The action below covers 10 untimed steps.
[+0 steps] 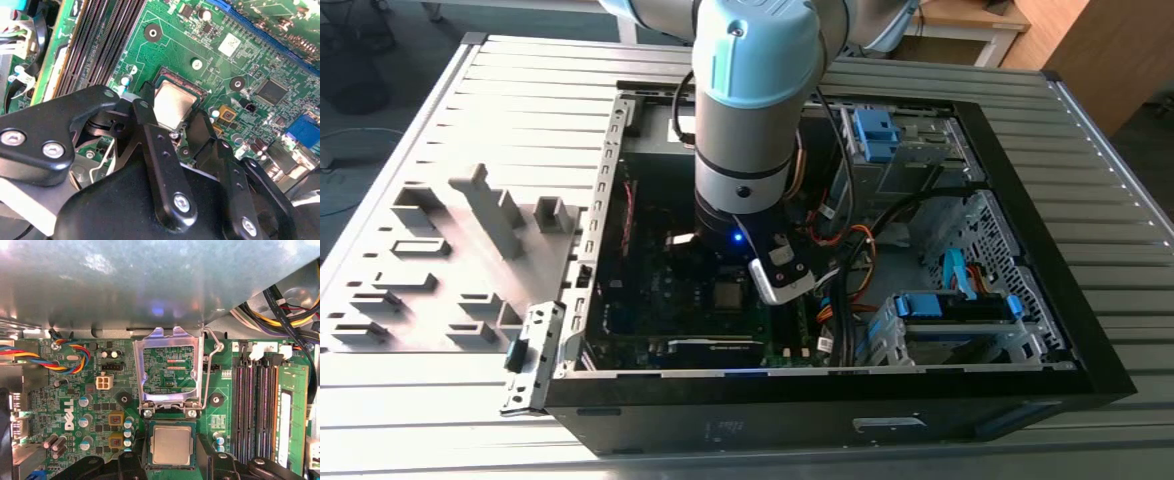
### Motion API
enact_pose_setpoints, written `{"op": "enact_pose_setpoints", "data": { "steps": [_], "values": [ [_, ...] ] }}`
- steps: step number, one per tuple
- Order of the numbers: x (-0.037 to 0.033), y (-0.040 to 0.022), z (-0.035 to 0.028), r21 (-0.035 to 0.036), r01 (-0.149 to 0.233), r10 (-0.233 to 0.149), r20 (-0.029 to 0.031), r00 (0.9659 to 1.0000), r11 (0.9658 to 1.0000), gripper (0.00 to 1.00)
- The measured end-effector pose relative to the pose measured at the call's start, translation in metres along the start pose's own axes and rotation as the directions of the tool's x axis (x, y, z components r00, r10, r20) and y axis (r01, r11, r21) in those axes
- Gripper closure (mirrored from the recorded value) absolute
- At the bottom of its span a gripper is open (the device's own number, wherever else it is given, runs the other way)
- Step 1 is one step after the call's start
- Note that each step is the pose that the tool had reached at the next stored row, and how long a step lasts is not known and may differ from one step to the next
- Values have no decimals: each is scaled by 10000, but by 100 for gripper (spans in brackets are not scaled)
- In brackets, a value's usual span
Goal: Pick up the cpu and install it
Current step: 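Place the cpu into insertion slot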
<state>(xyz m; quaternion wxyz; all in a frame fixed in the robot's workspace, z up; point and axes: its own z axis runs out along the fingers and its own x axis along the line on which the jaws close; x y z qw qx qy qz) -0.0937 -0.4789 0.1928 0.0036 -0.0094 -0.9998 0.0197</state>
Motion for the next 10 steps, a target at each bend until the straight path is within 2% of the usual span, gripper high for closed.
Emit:
{"op": "enact_pose_setpoints", "data": {
  "steps": [2,5,10],
  "values": [
    [4,0,0,0,0,0,12,10000,10000,48],
    [37,-1,4,0,-3,3,76,10000,10000,48],
    [37,-2,5,0,-2,2,87,10000,10000,48]
  ]
}}
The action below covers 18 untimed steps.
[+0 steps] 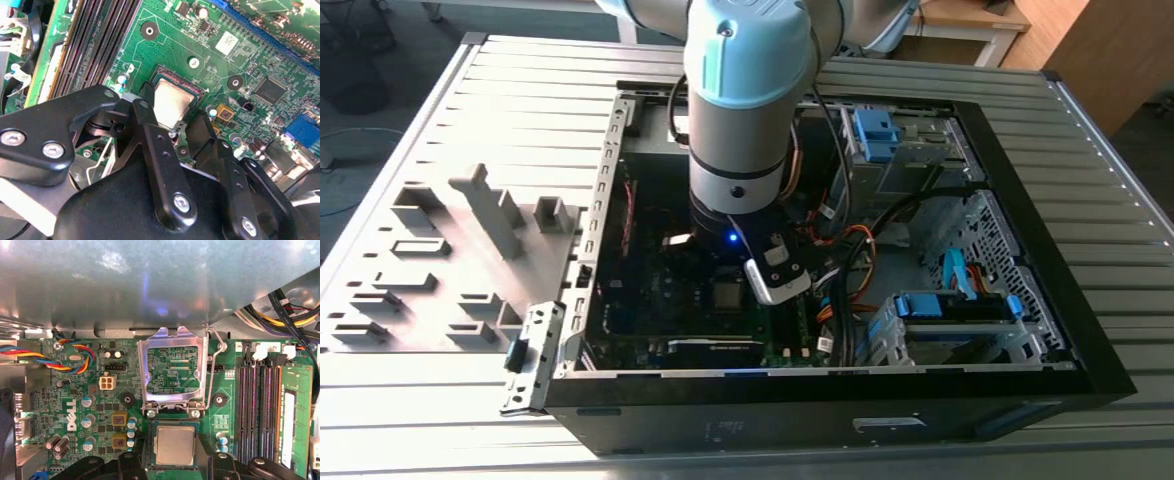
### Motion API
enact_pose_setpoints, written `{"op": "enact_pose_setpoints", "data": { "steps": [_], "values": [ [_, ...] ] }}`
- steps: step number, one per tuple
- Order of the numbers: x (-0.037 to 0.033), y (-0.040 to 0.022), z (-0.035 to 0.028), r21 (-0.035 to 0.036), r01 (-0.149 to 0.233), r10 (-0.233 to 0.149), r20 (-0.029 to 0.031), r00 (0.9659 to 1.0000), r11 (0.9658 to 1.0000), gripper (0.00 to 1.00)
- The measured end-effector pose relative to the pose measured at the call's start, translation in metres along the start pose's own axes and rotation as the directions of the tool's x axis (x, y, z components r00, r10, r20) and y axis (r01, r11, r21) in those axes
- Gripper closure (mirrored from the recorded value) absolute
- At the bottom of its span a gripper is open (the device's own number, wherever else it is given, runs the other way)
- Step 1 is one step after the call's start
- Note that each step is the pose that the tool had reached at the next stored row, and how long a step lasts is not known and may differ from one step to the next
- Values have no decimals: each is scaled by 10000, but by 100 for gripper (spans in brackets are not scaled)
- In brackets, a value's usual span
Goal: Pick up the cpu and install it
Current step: 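Place the cpu into insertion slot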
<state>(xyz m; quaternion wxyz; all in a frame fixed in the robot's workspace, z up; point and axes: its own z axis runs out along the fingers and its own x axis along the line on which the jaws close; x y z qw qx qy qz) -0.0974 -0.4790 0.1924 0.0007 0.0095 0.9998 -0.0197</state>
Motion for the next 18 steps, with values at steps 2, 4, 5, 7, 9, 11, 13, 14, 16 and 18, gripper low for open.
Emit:
{"op": "enact_pose_setpoints", "data": {
  "steps": [2,4,5,7,9,11,13,14,16,18],
  "values": [
    [-6,0,0,0,-2,2,-1,10000,10000,48],
    [-7,0,0,0,-2,2,-1,10000,10000,48],
    [-8,0,0,0,-1,1,-1,10000,10000,48],
    [-9,0,0,-1,-2,2,-1,10000,10000,50],
    [-12,0,-1,3,1,-1,3,10000,10000,56],
    [-12,0,-1,2,1,-1,-2,10000,10000,61],
    [-13,0,-1,1,-1,1,-1,10000,10000,62],
    [-13,0,-1,1,-2,2,-1,10000,10000,62],
    [-14,0,0,0,-2,2,-2,10000,10000,62],
    [-15,0,0,0,-2,2,-2,10000,10000,62]
  ]
}}
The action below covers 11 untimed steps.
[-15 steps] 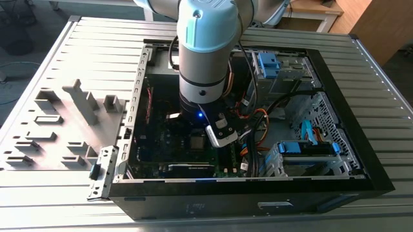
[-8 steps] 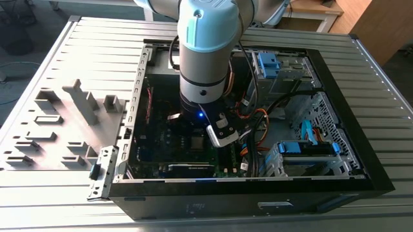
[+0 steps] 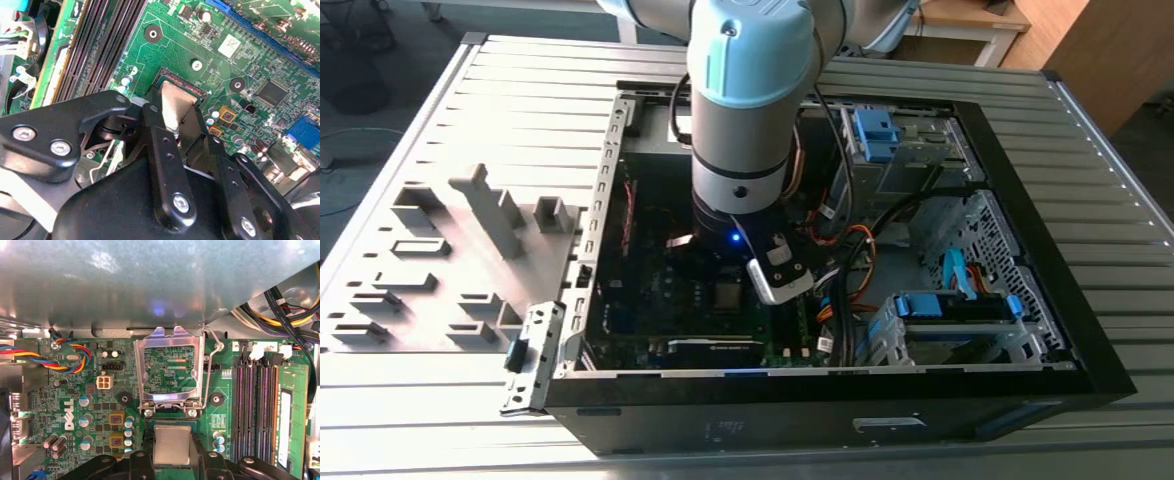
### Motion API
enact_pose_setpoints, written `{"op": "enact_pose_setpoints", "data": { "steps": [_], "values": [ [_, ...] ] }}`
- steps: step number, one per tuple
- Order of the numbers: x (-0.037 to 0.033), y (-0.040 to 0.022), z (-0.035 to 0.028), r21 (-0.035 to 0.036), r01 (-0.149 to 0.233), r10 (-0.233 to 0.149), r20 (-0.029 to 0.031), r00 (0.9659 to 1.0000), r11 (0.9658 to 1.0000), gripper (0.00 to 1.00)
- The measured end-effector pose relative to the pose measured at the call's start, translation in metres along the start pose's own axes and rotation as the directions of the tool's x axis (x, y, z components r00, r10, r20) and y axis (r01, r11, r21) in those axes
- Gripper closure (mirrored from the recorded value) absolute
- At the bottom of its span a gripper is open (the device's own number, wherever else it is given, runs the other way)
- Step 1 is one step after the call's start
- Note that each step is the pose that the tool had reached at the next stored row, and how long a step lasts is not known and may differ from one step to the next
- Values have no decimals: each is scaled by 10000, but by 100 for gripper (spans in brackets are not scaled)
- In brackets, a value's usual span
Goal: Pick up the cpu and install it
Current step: 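Place the cpu into insertion slot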
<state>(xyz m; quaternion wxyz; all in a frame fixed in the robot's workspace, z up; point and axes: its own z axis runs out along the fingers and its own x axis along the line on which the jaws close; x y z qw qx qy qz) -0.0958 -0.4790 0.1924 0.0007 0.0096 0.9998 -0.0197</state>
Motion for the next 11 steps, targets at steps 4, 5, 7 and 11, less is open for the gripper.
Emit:
{"op": "enact_pose_setpoints", "data": {
  "steps": [4,5,7,11],
  "values": [
    [-2,1,-6,-4,0,0,2,10000,10000,62],
    [-2,0,-18,-8,0,0,4,10000,10000,62],
    [-1,-2,-55,-3,0,0,-1,10000,10000,62],
    [-2,-3,-76,-4,0,0,2,10000,10000,62]
  ]
}}
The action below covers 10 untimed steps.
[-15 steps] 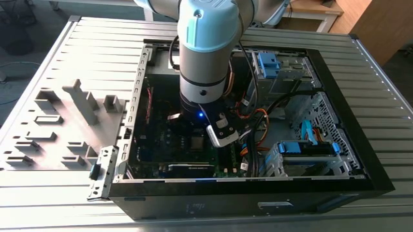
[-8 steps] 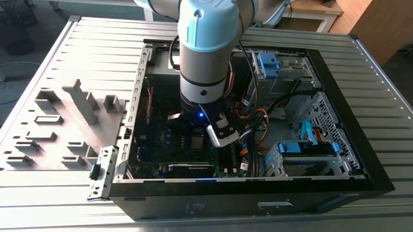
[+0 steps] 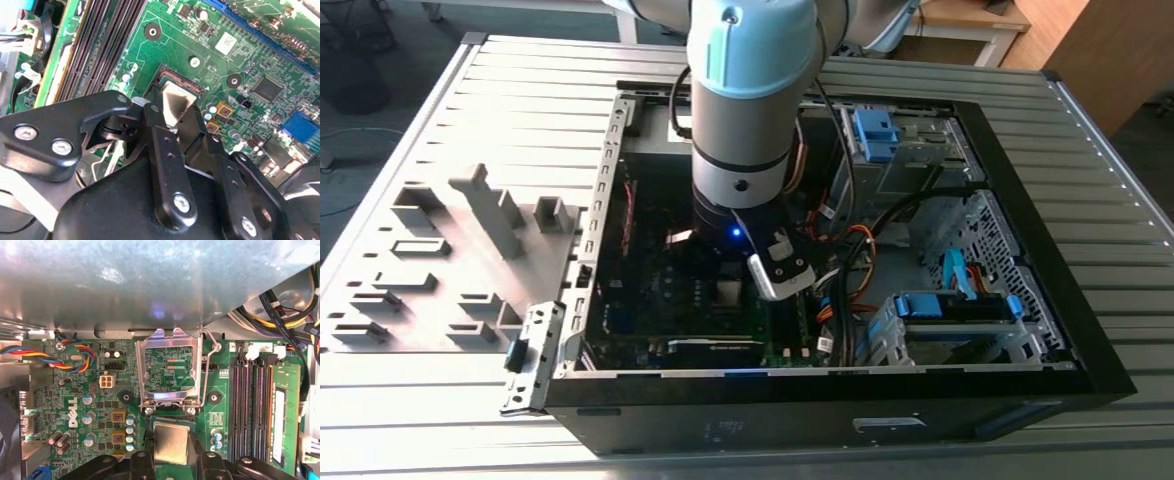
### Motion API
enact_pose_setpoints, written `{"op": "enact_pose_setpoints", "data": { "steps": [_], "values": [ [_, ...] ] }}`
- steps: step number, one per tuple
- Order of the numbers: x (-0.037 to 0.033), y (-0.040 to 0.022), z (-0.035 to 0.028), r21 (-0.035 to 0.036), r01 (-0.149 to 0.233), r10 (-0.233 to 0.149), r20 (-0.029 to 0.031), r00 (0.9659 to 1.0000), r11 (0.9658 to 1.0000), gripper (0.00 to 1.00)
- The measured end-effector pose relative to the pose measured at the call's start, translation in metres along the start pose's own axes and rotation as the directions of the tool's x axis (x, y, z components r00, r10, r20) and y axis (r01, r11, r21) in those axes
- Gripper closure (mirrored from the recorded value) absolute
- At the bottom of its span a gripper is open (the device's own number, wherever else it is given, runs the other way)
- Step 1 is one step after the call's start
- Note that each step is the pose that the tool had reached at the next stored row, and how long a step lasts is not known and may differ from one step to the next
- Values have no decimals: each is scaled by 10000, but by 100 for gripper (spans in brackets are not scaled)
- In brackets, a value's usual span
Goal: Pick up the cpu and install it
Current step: 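Place the cpu into insertion slot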
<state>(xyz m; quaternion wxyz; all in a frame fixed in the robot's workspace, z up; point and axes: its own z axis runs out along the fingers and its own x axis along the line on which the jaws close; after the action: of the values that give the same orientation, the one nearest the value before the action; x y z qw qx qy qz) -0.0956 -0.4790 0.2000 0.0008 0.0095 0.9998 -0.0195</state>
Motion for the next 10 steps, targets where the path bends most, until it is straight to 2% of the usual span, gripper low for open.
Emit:
{"op": "enact_pose_setpoints", "data": {
  "steps": [3,10],
  "values": [
    [0,0,7,1,1,-1,0,10000,10000,62],
    [2,1,73,27,0,0,-3,10000,10000,62]
  ]
}}
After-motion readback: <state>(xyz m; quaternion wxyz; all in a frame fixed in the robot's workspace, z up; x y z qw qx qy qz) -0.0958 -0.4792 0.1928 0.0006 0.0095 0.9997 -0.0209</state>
